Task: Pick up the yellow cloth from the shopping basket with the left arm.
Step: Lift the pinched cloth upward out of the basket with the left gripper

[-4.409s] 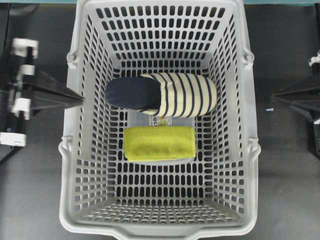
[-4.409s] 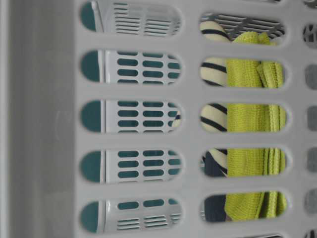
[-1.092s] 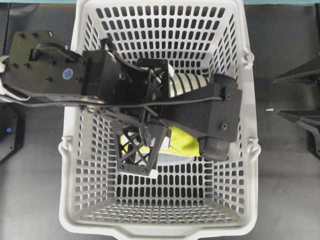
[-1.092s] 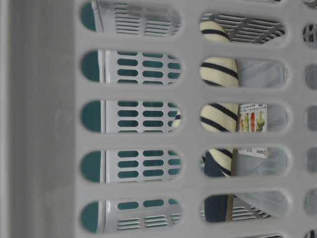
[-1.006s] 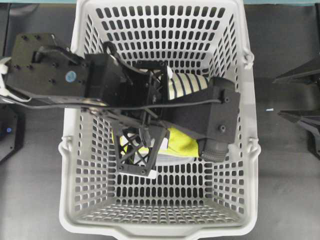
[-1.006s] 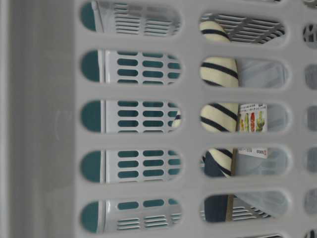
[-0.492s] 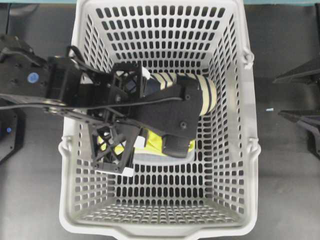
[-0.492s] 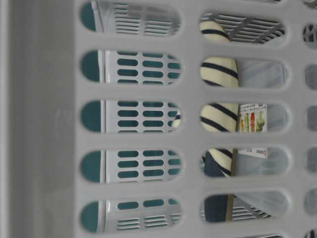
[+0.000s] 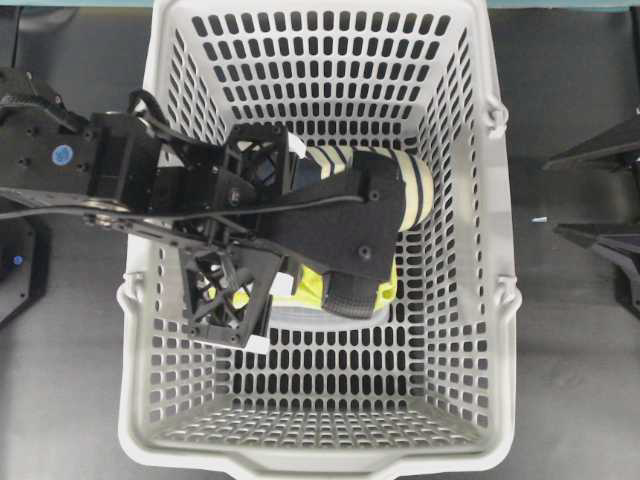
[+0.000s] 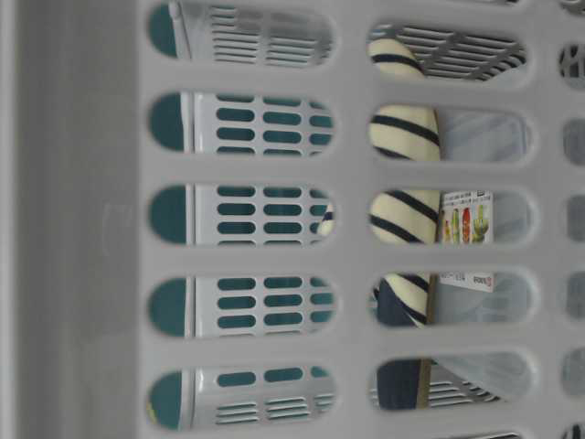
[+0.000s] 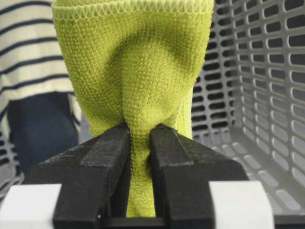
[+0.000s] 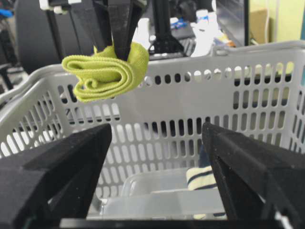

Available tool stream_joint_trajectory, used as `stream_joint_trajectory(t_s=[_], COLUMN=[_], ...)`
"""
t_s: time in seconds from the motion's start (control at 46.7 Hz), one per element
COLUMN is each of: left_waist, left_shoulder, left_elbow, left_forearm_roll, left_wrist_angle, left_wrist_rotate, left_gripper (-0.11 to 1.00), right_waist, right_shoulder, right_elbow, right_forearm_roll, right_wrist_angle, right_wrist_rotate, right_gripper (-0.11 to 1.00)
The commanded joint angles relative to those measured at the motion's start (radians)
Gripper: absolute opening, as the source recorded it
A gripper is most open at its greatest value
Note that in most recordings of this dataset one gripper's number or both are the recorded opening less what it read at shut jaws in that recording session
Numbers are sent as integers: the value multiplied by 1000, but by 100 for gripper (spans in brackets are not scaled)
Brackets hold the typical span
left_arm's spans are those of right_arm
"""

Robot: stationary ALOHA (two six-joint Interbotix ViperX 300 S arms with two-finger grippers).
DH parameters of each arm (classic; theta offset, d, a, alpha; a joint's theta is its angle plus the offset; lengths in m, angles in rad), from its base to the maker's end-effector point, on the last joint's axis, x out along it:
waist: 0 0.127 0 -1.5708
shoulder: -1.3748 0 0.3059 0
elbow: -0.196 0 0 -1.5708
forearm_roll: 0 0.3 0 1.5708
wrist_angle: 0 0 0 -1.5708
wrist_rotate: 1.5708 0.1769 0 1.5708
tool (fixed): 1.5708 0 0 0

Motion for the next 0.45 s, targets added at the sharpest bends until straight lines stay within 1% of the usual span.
stream_joint_trajectory(t_s=[0.0,0.171,0.278,0.428], left_waist=[-2,5,5,5], left_shoulder=[-25,-23,-23,-26], left_elbow=[-8,-3,-2,12], left_forearm_roll=[3,3,3,3], left_wrist_angle=[-26,-64,-67,-67], left_wrist_rotate=[2,-2,-12,-8], left_gripper=[9,9,9,9], right_waist=[-2,-2,-2,0], right_shoulder=[5,2,3,2], right_elbow=[-8,-6,-5,-3], right_forearm_roll=[3,3,3,3], right_wrist_angle=[-9,-8,-9,0], right_wrist_rotate=[0,0,-2,-3], right_gripper=[74,74,74,74])
